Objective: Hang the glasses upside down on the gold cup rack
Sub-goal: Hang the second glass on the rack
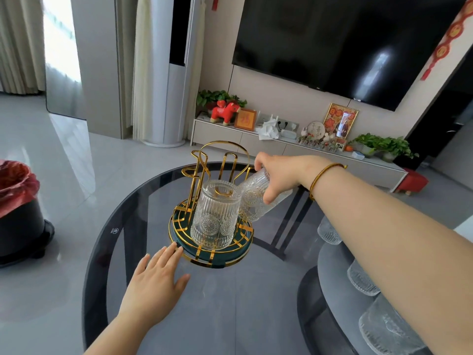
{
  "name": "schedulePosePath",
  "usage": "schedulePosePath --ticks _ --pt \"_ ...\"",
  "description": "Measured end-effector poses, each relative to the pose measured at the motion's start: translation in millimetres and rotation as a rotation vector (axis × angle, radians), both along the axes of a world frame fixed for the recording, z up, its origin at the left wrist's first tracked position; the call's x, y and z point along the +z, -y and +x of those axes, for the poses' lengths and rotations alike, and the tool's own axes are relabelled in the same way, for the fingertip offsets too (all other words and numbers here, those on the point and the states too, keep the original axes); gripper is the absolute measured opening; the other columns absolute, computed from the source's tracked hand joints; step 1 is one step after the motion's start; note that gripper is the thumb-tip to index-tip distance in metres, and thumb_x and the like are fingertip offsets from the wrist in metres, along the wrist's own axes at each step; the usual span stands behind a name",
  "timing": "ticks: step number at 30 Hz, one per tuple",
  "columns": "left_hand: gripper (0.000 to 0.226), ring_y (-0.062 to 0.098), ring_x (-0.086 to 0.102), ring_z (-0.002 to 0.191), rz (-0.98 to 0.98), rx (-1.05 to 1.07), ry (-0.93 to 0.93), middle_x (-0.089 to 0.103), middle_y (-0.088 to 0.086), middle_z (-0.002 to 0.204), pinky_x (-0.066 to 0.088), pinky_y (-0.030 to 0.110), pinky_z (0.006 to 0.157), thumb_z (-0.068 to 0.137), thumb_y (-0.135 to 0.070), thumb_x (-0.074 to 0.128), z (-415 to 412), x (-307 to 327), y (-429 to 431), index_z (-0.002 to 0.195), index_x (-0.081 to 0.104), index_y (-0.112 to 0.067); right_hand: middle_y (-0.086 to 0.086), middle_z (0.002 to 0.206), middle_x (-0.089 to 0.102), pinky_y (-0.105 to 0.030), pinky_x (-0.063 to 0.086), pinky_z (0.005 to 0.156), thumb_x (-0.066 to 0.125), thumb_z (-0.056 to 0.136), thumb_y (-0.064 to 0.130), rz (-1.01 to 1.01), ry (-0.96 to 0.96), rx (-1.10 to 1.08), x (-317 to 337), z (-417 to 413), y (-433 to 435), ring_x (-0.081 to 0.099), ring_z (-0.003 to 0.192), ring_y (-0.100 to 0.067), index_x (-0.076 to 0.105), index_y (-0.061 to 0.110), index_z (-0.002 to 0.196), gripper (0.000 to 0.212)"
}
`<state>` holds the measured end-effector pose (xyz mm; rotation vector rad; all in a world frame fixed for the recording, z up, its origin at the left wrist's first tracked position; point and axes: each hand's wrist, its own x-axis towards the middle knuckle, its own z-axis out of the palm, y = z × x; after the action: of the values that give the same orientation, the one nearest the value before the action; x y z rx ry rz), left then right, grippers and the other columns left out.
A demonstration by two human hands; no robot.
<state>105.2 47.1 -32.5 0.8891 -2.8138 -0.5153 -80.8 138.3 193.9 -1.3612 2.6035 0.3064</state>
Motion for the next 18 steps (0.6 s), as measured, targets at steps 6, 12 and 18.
schedulePosePath --ticks 6,12,18 --pt "0.061 0.013 0.003 0.144 -0.009 0.013 0.003 0.002 -0.007 0.156 -0.001 0.035 0.118 0.091 -0.053 0.024 -1.7 -0.6 0.4 0.142 0.001 -0.03 0.0 0.095 0.043 -0.027 0.037 0.058 0.072 0.068 0.029 -0.25 0.19 -0.083 -18.3 -7.8 -12.3 0.045 0.076 -0.014 0.02 0.017 0.126 0.079" --pt "0.062 0.013 0.003 0.143 -0.01 0.014 0.0 0.003 -0.007 0.156 -0.001 0.035 0.118 0.091 -0.053 0.025 -1.7 -0.2 -0.1 0.142 0.001 -0.03 -0.01 0.123 0.043 -0.036 0.04 0.086 0.073 0.066 0.029 -0.314 0.213 -0.051 -30.7 -7.4 -9.6 0.04 0.103 -0.021 0.027 0.021 0.124 0.075" --pt "0.06 0.011 0.004 0.143 -0.021 0.014 -0.004 0.004 -0.008 0.156 -0.001 0.035 0.118 0.091 -0.052 0.025 -1.3 0.4 0.5 0.142 0.002 -0.03 -0.003 0.107 0.04 -0.035 0.039 0.085 0.073 0.066 0.028 -0.335 0.256 -0.066 -44.2 -3.9 -9.7 0.038 0.101 -0.021 0.03 0.023 0.125 0.073"
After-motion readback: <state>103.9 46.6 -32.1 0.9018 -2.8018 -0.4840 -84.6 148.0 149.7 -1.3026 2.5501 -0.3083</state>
